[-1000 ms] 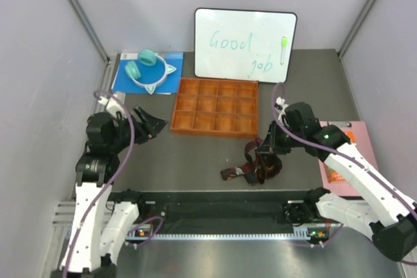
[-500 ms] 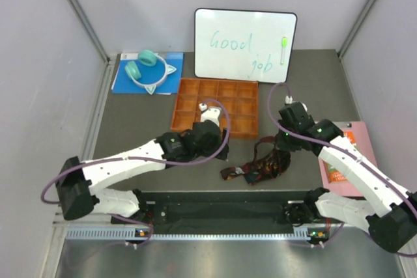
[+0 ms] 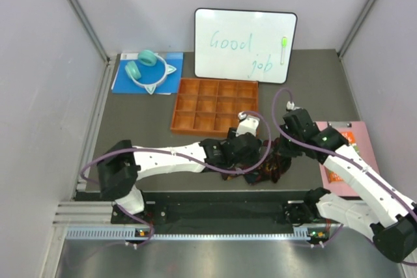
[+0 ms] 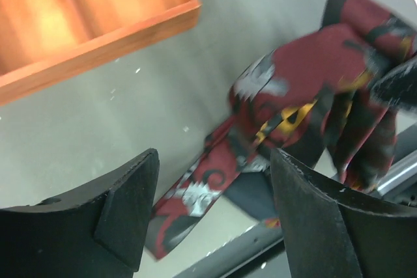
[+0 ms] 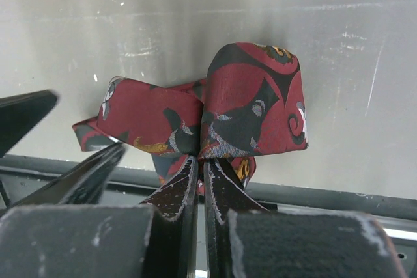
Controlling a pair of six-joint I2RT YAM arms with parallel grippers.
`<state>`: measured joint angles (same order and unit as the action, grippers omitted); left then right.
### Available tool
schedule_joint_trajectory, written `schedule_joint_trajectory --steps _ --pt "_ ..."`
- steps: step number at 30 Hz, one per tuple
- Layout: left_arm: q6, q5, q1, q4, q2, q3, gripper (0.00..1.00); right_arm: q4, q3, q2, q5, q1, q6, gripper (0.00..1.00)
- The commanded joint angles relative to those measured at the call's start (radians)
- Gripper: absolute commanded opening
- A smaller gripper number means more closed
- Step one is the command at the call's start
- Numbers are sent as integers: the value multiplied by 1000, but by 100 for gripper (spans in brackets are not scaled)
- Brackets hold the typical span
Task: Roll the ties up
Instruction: Flatten out the tie at the center of the board.
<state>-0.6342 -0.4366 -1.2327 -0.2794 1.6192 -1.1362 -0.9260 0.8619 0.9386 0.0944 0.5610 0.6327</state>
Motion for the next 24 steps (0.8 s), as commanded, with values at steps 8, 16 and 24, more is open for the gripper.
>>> schedule_joint_trajectory --steps 8,16,24 --pt "37 -85 -19 46 140 -164 49 1 14 -40 -32 13 -2 0" --pt "83 -197 -36 -4 185 -269 0 -14 29 -47 -32 13 4 0" --pt "152 -335 -45 -176 85 -428 0 -37 83 -67 40 13 21 99"
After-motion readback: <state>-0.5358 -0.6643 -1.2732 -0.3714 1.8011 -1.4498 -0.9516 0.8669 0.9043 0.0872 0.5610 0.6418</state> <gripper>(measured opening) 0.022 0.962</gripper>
